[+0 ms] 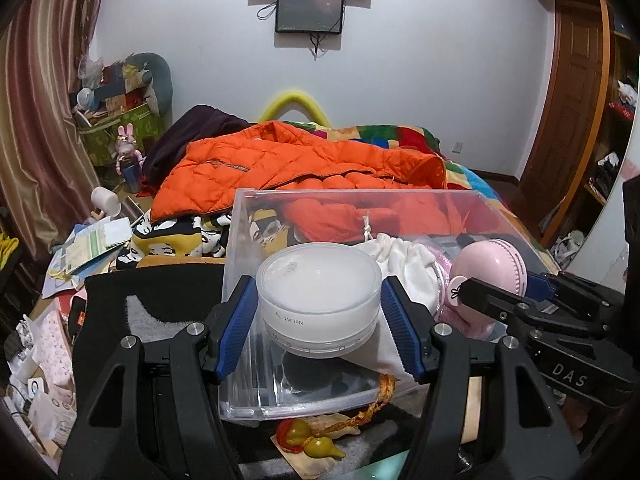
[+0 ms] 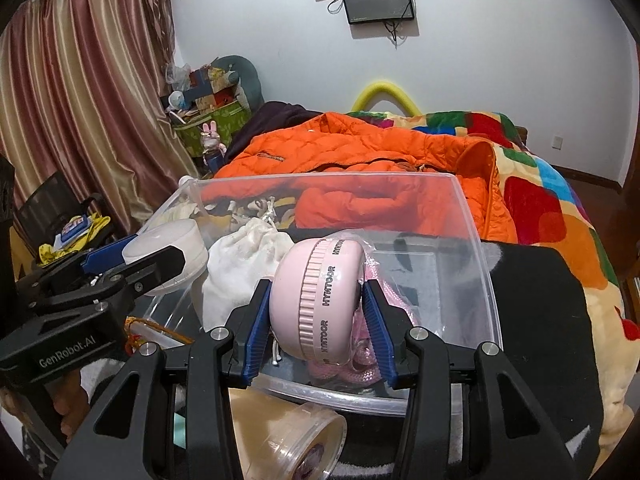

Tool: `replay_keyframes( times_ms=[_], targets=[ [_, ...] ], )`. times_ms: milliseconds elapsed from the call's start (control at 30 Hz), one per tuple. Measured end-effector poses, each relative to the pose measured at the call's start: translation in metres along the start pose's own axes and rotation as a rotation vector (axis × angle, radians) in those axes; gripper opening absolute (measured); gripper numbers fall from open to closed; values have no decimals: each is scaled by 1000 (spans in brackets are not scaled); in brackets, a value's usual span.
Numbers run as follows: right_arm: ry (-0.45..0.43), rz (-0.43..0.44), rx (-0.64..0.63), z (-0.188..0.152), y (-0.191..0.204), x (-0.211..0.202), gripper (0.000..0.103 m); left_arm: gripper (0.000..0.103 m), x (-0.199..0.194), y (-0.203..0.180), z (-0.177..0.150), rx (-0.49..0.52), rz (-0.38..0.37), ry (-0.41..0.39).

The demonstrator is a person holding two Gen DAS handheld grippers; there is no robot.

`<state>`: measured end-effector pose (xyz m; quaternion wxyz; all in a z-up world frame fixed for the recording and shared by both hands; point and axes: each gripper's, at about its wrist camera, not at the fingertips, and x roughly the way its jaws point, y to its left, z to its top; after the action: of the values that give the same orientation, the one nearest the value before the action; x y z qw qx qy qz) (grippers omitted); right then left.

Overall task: Organize objects
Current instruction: 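Lift and carry white container and pink device over the clear box, then open right tool releasing pink device into box while left tool releases container, then grasp cream-coloured jar with right tool while left tool grasps gourd ornament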

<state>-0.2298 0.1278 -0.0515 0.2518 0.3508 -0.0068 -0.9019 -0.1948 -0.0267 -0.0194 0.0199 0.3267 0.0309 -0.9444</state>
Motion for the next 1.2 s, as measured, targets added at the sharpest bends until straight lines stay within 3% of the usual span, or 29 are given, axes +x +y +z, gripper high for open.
replay_keyframes(
  times_ms=[100,167,267,533,767,1200],
  targets=[
    [12,-3,-12,0,3,0,46,63,-2,-1,0,-2,7,0],
    [14,-6,-18,0,6,0,57,63,-2,-1,0,-5,-3,1],
    [4,9,-21,-1,9,-5,67,63,-9,-1,-1,-1,-3,-10],
    [-28,-4,-20,-2,14,-25,67,63,-30,1,1,-1,-11,-41],
    [-54,-31,-54,-19,28,-46,72,68,-48,9,-18,19,-1,-65],
    [-9,-58,-44,-56,41,-45,75,68,-30,31,-60,-52,-46,59]
  ],
)
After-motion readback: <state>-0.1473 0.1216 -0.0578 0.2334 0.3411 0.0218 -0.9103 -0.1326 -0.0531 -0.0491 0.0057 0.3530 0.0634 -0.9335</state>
